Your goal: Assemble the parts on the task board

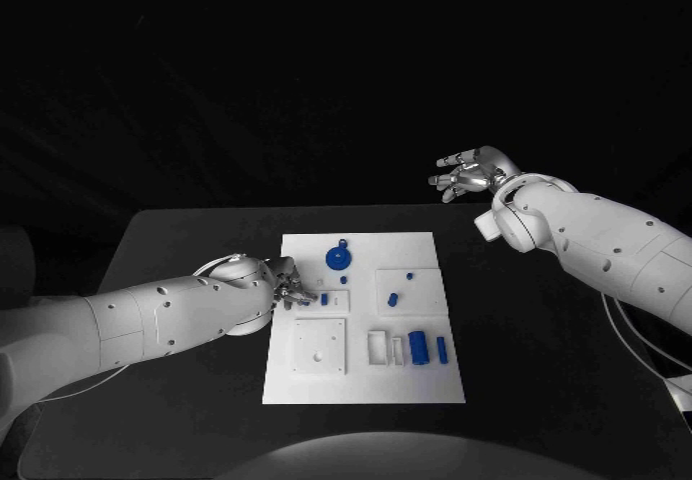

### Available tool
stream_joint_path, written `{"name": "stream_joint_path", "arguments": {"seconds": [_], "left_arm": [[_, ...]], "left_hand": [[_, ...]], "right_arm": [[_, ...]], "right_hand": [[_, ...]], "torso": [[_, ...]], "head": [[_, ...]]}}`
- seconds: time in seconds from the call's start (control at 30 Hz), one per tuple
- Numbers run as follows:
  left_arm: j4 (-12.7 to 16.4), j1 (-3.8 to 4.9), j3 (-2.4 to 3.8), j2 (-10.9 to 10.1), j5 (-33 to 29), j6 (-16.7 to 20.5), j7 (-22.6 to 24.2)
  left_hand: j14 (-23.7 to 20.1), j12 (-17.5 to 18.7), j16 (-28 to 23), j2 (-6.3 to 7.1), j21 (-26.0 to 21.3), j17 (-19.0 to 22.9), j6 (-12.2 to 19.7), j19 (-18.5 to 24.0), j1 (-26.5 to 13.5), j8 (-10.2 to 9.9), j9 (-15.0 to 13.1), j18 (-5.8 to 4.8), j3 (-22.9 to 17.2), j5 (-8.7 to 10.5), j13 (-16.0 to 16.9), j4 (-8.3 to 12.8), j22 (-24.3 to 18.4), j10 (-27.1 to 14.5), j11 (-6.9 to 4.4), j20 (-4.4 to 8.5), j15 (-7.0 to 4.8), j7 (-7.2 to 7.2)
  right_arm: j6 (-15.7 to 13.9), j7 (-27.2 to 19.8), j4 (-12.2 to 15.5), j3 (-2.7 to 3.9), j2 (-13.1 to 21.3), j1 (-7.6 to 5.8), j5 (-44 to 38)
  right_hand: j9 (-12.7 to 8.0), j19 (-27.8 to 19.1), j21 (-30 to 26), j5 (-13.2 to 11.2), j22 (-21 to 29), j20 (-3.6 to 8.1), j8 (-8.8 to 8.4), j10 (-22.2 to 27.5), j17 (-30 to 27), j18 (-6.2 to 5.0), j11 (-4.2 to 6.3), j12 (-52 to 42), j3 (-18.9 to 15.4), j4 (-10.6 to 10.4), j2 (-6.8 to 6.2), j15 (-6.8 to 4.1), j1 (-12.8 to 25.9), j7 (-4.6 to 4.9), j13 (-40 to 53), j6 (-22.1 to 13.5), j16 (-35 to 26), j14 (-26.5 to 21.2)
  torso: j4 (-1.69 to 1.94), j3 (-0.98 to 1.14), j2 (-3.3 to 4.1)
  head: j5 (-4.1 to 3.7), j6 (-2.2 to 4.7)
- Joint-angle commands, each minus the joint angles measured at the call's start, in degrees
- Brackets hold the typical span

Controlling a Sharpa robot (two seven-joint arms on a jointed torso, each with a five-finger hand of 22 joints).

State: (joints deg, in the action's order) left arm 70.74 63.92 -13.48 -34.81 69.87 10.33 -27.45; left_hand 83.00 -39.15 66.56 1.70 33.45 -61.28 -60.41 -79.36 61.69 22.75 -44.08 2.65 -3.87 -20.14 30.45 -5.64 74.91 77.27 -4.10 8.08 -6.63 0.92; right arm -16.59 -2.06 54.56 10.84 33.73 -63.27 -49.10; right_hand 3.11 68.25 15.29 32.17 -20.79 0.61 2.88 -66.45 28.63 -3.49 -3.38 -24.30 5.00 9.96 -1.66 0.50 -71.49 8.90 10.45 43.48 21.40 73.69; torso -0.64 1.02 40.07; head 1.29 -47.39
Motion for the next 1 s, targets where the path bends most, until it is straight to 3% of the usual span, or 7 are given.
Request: {"name": "stream_joint_path", "arguments": {"seconds": [0.03,0.57,1.0], "left_arm": [[-0.26,-0.29,-0.22,0.06,0.37,-1.41,-0.80],[-0.54,-0.29,-0.22,0.22,0.37,-1.86,-0.87],[-0.69,-0.29,-0.21,0.30,0.35,-1.40,-0.74]], "left_hand": [[0.10,-0.29,-0.25,0.70,-0.33,0.01,0.00,-0.32,-0.22,-0.19,0.07,-0.69,0.11,0.30,0.09,-0.41,2.08,-0.22,-0.04,0.04,-0.24,-0.27],[-0.06,-0.40,-0.32,4.61,-0.67,0.09,-0.05,-0.21,-0.74,-0.08,-0.21,-0.63,-1.76,0.72,0.10,-4.96,2.03,-0.35,0.11,-0.04,-0.16,-0.48],[-0.03,-0.41,-0.26,4.72,-0.68,0.05,-0.07,-0.21,-1.62,0.03,-0.34,-0.65,-1.99,0.90,0.09,-6.34,2.03,-0.33,0.12,-0.07,-0.11,-0.49]], "right_arm": [[0.35,-0.05,-0.01,0.03,-0.01,0.02,0.09],[0.39,-0.04,-0.04,0.03,0.03,0.09,0.09],[0.38,0.05,-0.05,0.03,0.05,0.34,0.09]], "right_hand": [[-0.02,-0.33,0.13,0.35,0.08,0.13,0.16,0.45,-0.06,0.32,0.03,-0.17,-0.12,-0.14,-0.04,-0.04,0.41,0.15,-0.06,-0.33,-0.04,-0.34],[0.00,-0.34,0.10,0.32,0.19,0.11,0.19,0.45,-0.15,0.32,0.03,-0.15,-0.10,-0.09,-0.04,-0.03,0.32,0.14,-0.09,-0.16,-0.11,-0.35],[-0.01,-0.35,0.11,0.34,0.30,0.11,0.17,0.45,-0.22,0.32,0.03,-0.13,-0.05,-0.04,0.01,-0.02,0.30,0.15,-0.14,-0.26,-0.14,-0.36]], "torso": [[-0.02,-0.01,0.01],[-0.01,0.03,0.00],[-0.02,0.01,-0.03]], "head": [[-0.01,-0.09],[-0.05,-0.07],[-0.05,-0.10]]}}
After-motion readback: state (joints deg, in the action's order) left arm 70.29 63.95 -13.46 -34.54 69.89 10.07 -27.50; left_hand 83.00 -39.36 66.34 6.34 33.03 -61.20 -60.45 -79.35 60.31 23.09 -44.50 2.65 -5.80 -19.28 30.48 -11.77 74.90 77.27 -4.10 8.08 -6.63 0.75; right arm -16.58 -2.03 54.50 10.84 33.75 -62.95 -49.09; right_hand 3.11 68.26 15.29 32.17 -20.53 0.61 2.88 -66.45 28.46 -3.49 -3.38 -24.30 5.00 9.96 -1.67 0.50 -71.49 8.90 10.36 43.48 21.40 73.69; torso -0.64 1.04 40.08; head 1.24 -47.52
